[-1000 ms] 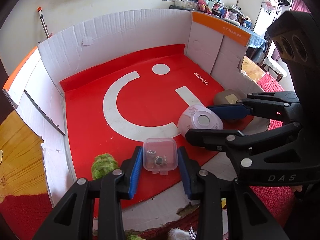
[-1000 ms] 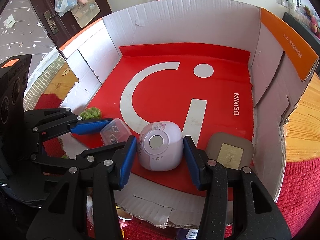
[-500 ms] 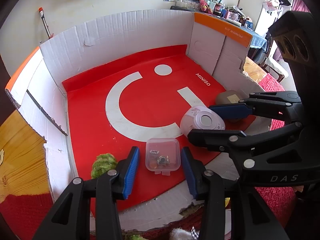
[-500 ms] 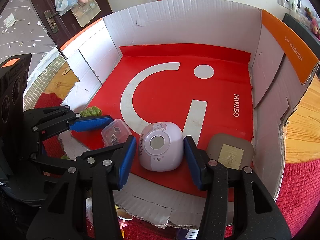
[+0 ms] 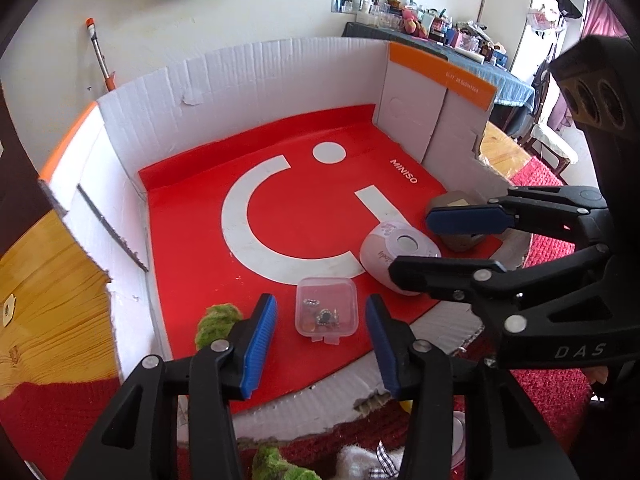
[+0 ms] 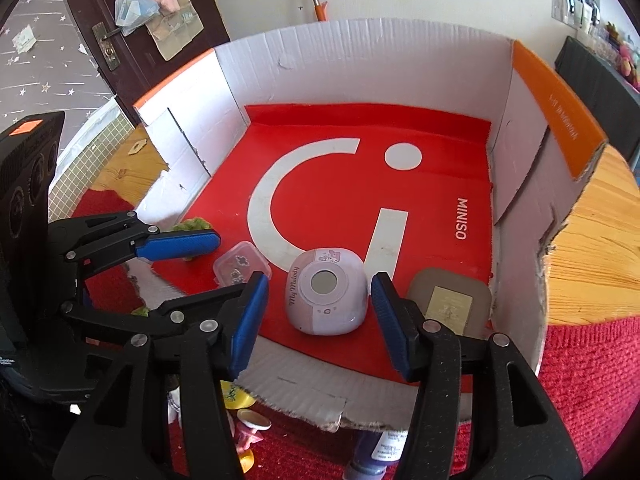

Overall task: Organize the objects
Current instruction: 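Open the left gripper to set down the clear container while the right gripper releases the white device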

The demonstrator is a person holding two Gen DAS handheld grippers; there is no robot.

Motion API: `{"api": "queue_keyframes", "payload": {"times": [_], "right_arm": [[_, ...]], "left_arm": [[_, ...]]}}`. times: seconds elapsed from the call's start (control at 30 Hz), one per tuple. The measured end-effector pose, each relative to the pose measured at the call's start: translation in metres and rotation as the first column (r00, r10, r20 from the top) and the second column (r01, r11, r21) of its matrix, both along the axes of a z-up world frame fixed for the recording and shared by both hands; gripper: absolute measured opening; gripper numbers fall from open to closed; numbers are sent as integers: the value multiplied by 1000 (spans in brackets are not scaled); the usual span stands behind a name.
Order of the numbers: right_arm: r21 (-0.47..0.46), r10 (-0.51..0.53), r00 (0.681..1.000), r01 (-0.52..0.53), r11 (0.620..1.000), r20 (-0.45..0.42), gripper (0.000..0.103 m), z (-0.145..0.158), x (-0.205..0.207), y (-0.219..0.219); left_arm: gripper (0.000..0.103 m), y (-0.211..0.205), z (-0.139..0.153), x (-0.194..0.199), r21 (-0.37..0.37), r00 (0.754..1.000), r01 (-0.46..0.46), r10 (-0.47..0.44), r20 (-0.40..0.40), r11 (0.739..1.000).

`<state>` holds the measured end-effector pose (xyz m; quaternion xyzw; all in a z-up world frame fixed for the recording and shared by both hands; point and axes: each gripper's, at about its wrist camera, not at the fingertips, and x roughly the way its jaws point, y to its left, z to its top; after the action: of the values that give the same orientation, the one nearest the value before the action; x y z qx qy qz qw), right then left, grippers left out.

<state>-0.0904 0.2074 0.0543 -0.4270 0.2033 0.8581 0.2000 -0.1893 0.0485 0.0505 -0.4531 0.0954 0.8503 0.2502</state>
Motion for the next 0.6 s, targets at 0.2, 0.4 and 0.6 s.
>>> {"api": "queue_keyframes", "payload": {"times": [0.2, 0.4, 0.6], "right_arm": [[30, -22, 999, 23, 999, -36, 58, 18, 12, -7], [64, -51, 995, 57, 996, -88, 60, 40, 31, -17], [106, -73, 989, 87, 991, -127, 68, 58, 51, -31]], "left_arm": [[56, -7, 12, 11, 24, 999, -29, 30, -30, 999], [64, -19, 29, 28, 61, 995, -63, 67, -71, 996], [74, -32, 48, 50, 113, 986, -105, 118, -115, 988]]}}
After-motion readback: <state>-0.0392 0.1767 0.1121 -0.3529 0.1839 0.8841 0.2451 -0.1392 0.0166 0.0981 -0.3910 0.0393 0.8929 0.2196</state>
